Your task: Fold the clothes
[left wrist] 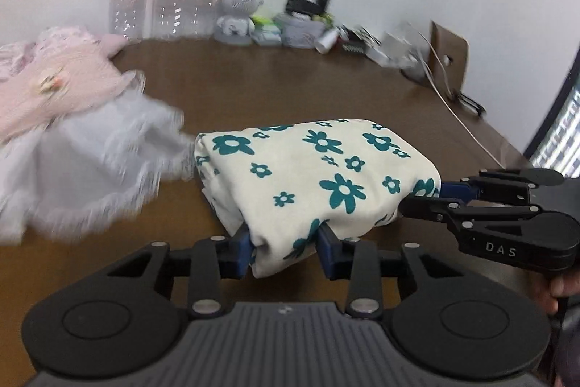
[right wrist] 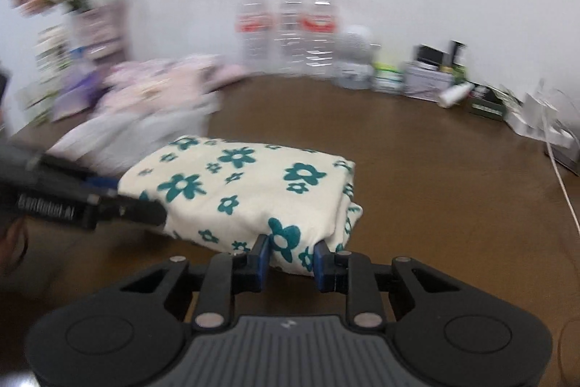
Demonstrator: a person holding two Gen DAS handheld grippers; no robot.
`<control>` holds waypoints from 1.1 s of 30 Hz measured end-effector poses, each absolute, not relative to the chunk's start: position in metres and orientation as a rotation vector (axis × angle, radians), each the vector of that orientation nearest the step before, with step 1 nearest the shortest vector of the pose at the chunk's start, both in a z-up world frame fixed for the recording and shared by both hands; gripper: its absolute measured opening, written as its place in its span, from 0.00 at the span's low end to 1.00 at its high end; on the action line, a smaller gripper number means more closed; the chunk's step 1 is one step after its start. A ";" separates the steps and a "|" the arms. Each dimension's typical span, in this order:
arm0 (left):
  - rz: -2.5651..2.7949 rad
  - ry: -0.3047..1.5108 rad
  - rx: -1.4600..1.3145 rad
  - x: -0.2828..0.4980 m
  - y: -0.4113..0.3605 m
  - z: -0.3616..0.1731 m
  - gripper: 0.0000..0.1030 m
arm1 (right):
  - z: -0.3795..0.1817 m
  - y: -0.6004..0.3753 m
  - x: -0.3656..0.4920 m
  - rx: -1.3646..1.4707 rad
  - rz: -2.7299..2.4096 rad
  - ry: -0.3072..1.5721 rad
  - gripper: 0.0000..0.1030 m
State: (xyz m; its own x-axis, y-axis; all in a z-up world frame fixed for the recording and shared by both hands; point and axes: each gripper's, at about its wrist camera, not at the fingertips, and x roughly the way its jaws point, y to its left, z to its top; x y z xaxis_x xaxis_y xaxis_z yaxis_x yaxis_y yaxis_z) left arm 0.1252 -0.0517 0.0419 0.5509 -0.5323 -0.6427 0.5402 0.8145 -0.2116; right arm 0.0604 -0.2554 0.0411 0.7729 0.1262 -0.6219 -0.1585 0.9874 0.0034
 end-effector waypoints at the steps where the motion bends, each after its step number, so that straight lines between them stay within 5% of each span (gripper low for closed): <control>1: -0.625 0.743 0.009 0.138 -0.055 0.040 0.36 | 0.039 -0.257 0.075 -0.047 0.134 0.671 0.22; 11: -0.536 0.698 -0.127 0.233 -0.043 0.026 0.38 | 0.026 -0.258 0.205 0.061 0.140 0.634 0.23; 14: -0.531 0.677 -0.137 0.242 -0.039 0.022 0.42 | 0.021 -0.260 0.210 0.065 0.136 0.624 0.31; 16: -0.516 0.689 -0.141 0.244 -0.037 0.023 0.47 | 0.022 -0.265 0.208 0.067 0.116 0.642 0.48; 19: -0.563 0.805 -0.030 0.246 -0.037 0.043 0.51 | 0.040 -0.285 0.190 0.173 0.100 0.536 0.48; 21: -0.561 0.718 -0.005 0.233 -0.027 0.074 0.53 | 0.053 -0.294 0.181 0.255 0.123 0.411 0.43; 25: -0.432 0.554 -0.063 0.223 -0.038 0.095 0.47 | 0.045 -0.274 0.207 0.205 0.177 0.418 0.09; 28: -0.380 0.590 -0.001 0.234 -0.066 0.062 0.32 | 0.018 -0.264 0.229 0.183 0.142 0.508 0.09; 33: -0.365 0.618 0.068 0.244 -0.066 0.035 0.49 | 0.020 -0.259 0.230 0.158 0.144 0.570 0.11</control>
